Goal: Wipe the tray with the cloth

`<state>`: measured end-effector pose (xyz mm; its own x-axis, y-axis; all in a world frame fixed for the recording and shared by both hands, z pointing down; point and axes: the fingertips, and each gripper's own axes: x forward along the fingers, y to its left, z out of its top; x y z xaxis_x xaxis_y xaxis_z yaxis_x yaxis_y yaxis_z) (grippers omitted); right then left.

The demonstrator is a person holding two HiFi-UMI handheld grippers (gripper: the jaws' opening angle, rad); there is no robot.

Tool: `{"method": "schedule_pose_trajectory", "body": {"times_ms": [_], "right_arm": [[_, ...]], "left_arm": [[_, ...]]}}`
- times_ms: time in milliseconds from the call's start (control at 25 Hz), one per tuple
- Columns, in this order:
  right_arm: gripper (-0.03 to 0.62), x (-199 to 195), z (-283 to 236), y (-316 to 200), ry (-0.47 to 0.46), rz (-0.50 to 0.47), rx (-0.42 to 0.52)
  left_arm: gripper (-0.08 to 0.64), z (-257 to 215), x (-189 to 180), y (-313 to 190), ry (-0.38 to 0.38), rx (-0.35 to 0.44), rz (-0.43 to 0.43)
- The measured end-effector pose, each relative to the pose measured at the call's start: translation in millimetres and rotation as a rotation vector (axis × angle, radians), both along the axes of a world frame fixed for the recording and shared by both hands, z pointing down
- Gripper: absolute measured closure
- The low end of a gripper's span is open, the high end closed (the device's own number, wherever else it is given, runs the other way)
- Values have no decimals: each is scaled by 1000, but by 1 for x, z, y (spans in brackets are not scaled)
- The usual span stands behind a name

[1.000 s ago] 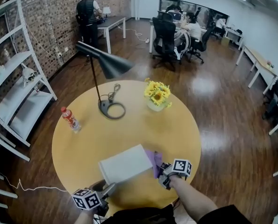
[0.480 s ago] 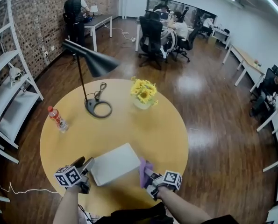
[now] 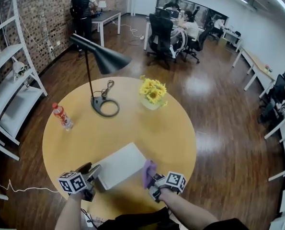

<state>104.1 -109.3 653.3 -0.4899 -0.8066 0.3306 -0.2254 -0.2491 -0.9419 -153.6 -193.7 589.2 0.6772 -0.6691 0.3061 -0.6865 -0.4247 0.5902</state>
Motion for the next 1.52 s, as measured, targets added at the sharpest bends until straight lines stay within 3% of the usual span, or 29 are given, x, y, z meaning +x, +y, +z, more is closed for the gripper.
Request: {"method": "schedule_pose_trajectory", "body": {"times_ms": [160, 360, 600, 800, 920, 1040, 1200, 1520], "right_arm": [[497, 12, -2, -23, 43, 6, 3], [499, 21, 2, -65, 145, -59, 29], [499, 0, -5, -107, 133, -104, 45], [499, 1, -2, -123, 87, -98, -18], [499, 5, -1, -132, 171, -187, -8], [499, -1, -3, -120, 186, -239, 0], [499, -3, 8, -88, 138, -280, 6], [499, -11, 12, -29, 50, -248, 22]], "left_arm": [[299, -1, 9, 34, 11, -14, 58], [298, 1, 29, 82, 29, -20, 119], [298, -1, 55, 118, 43, -45, 184], [293, -1, 78, 124, 98, -86, 132], [287, -1, 89, 125, 65, -65, 129], [293, 3, 88, 123, 46, -64, 111], [303, 7, 90, 122, 13, -68, 130], [327, 11, 86, 116, 8, -91, 152]]}}
